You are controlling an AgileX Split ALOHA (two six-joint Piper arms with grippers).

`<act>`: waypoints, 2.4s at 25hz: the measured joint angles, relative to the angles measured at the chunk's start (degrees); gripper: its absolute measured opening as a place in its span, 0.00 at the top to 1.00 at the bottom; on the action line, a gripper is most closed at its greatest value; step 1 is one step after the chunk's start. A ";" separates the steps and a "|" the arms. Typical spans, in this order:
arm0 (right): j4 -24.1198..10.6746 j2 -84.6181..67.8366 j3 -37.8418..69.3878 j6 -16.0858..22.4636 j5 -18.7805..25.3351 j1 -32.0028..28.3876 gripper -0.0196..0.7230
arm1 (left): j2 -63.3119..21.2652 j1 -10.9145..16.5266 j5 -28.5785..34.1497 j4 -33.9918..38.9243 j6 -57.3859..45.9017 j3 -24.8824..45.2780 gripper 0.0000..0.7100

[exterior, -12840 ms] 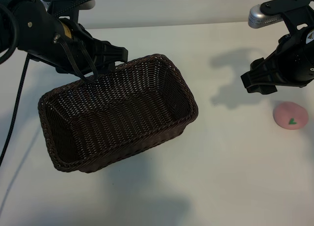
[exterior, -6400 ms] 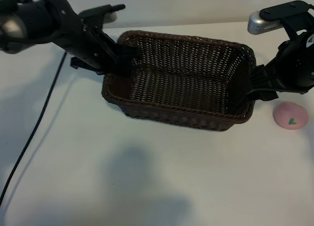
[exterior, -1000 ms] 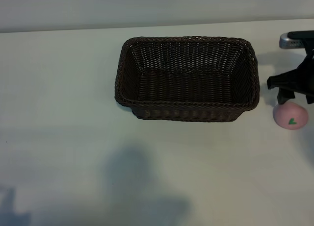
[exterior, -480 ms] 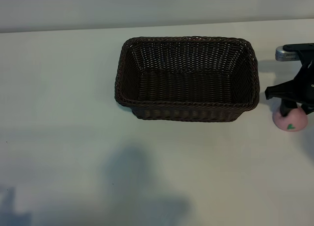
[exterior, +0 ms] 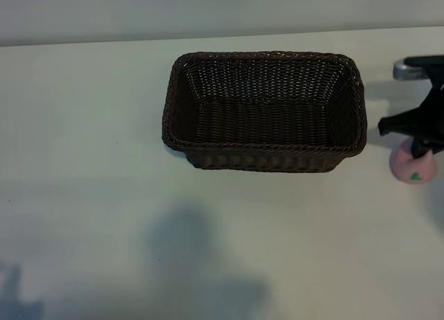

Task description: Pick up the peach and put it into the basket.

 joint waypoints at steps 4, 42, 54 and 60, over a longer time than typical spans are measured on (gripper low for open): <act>0.05 -5.71 -5.49 -0.04 4.91 0.00 0.92 | 0.00 0.00 0.00 0.00 0.00 0.00 0.18; 5.91 13.97 -29.97 -1.50 7.72 21.00 0.89 | 0.00 0.00 0.00 0.00 -0.19 0.00 0.18; 5.96 13.87 -36.34 -2.00 14.61 21.00 0.04 | 0.00 0.00 0.00 0.00 -0.19 0.00 0.18; 3.27 13.76 -43.37 -2.05 20.12 20.43 0.03 | 0.00 0.00 0.00 0.00 -0.19 0.00 0.18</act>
